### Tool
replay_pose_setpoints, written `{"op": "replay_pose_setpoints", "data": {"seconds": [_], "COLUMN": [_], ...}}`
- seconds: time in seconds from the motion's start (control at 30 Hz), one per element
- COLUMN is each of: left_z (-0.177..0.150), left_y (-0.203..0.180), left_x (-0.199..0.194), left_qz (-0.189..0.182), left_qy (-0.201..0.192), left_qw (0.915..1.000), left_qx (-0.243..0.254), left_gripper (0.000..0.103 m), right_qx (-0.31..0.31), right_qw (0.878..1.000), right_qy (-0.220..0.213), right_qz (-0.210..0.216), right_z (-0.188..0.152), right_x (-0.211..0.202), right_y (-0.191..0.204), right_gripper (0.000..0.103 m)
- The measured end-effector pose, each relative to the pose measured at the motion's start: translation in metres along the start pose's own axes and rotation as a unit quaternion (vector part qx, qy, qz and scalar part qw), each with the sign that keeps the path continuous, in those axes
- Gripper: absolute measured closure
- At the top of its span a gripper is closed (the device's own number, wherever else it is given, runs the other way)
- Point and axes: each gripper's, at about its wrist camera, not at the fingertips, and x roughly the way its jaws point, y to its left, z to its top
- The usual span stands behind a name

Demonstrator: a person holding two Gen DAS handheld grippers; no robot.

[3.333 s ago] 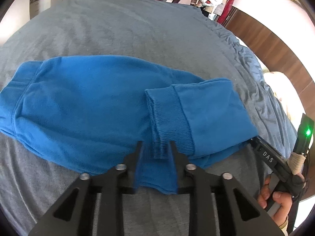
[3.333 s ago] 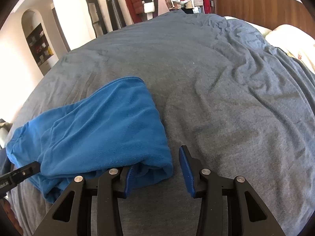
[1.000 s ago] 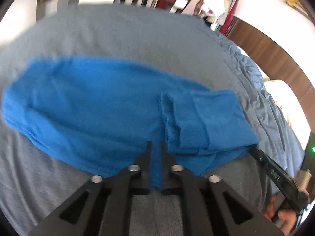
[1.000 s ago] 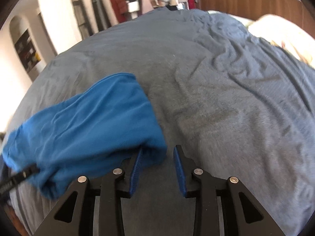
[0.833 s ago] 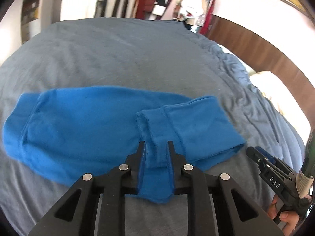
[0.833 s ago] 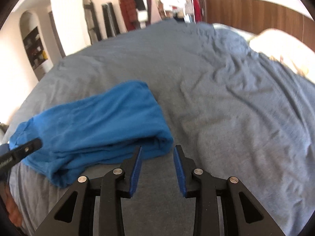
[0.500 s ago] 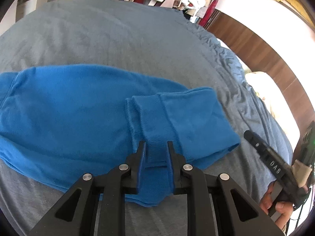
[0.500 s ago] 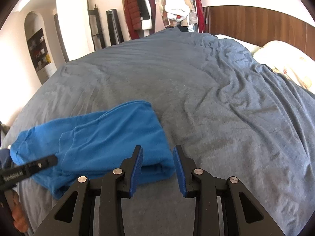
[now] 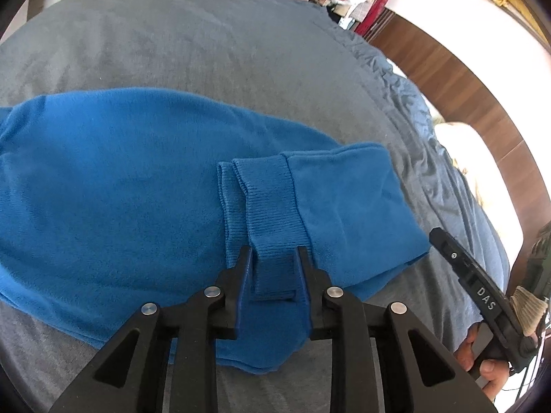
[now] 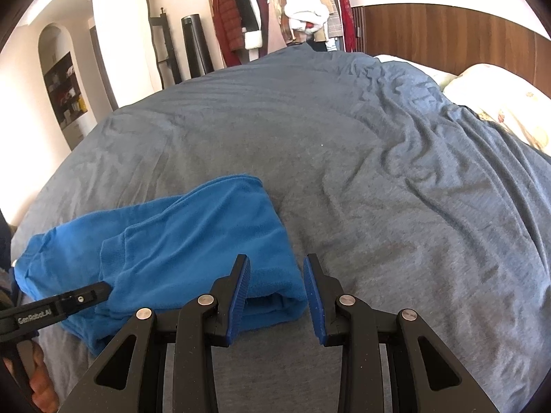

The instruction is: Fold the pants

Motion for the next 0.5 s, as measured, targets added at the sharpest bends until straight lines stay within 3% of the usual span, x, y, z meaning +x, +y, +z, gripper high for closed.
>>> {"op": "replay_pose_setpoints", "data": {"seconds": [0.07, 0.2, 0.37, 0.5], "left_z": [0.0, -0.001, -0.005, -0.008], "left_y": [0.001, -0.001, -0.014, -0.019], "left_x": [0.0, -0.003, -0.031, -0.041], "left_qz": [-0.003, 0.008, 0.029, 0.061], "left_qy": [0.001, -0.012, -0.06, -0.073], "left_qw": [1.0, 0.9999, 0.997, 0.9932], "left_qx": [-0.009, 0.0, 0.039, 0.067], "left_gripper": [0.079, 0.092, 0.094, 0.094], "right_qx": [0.001, 0.008, 0.002, 0.001], "right_qw": [1.0, 1.0, 1.0, 1.0], "right_qy": [0.003, 0.006, 0.004, 0.004], "right_qz": [0.002, 0.009, 0.014, 0.02], "right_z": [-0.001, -0.003, -0.003, -0.002], "right_x": [0.001, 0.001, -0.002, -0.003], "right_y": [0.001, 0.003, 0.006, 0.008], "right_gripper": [0.072, 0.072, 0.072, 0.072]}}
